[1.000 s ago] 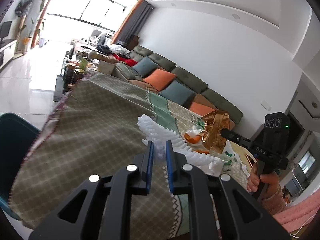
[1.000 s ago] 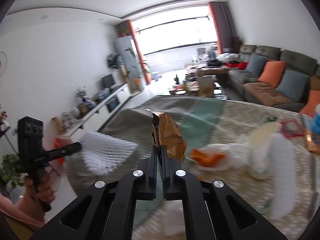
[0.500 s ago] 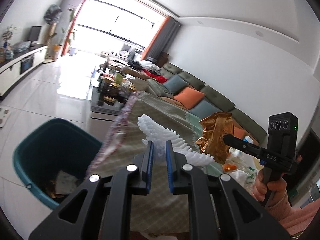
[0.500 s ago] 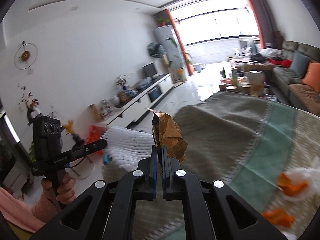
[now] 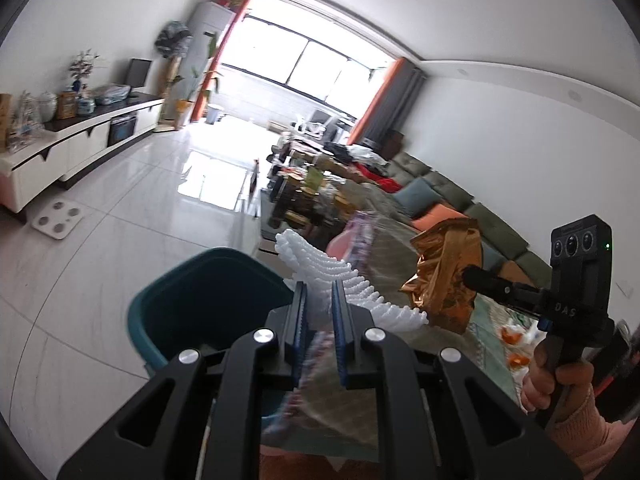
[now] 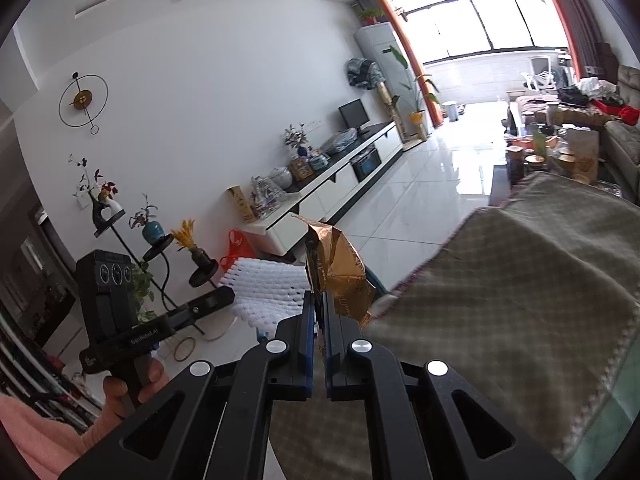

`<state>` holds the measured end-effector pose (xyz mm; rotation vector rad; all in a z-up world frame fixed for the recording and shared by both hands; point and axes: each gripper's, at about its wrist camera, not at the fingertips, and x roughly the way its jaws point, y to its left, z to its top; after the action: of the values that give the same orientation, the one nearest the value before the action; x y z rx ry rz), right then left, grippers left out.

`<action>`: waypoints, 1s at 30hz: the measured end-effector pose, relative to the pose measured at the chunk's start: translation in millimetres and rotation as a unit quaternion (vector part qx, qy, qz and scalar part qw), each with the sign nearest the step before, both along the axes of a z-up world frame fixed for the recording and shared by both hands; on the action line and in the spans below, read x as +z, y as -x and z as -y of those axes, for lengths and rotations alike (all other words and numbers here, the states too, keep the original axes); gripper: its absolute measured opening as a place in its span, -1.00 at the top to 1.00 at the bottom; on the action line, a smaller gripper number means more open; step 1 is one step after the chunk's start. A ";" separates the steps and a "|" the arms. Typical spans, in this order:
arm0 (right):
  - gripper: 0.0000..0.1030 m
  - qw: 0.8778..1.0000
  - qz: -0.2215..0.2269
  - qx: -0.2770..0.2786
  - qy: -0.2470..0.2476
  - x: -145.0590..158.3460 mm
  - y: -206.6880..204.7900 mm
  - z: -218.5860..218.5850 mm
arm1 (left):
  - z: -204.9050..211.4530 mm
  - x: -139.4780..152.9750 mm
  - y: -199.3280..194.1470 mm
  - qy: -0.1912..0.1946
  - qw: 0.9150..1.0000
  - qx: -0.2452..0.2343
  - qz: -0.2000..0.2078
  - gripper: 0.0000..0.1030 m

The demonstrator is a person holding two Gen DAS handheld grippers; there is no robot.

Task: Collect trash
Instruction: 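Carry the foam sleeve and foil wrapper over the teal trash bin, then open both tools to drop the foam sleeve and foil into the bin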

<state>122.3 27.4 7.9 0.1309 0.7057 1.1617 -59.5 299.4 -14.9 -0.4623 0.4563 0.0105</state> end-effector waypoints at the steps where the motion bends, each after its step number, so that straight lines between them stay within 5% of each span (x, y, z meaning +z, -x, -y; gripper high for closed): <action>1: 0.92 1.000 -0.001 0.002 0.000 0.2 1.8 -6.4 | -4.6 -1.2 1.3 0.001 1.000 0.008 -0.003 0.74; 13: 0.92 0.999 -0.027 0.033 0.030 -15.9 -12.3 -63.6 | -26.2 -23.5 -12.3 -0.006 0.996 0.064 -0.057 0.73; 30: 0.78 0.991 -0.054 0.023 0.117 -56.3 -26.3 -109.7 | -26.7 -61.8 -45.4 0.006 0.989 0.079 -0.122 0.58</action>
<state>148.6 137.2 -48.5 -0.0198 0.9399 1.1132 -14.1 326.1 -76.7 -0.5095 0.6599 0.2189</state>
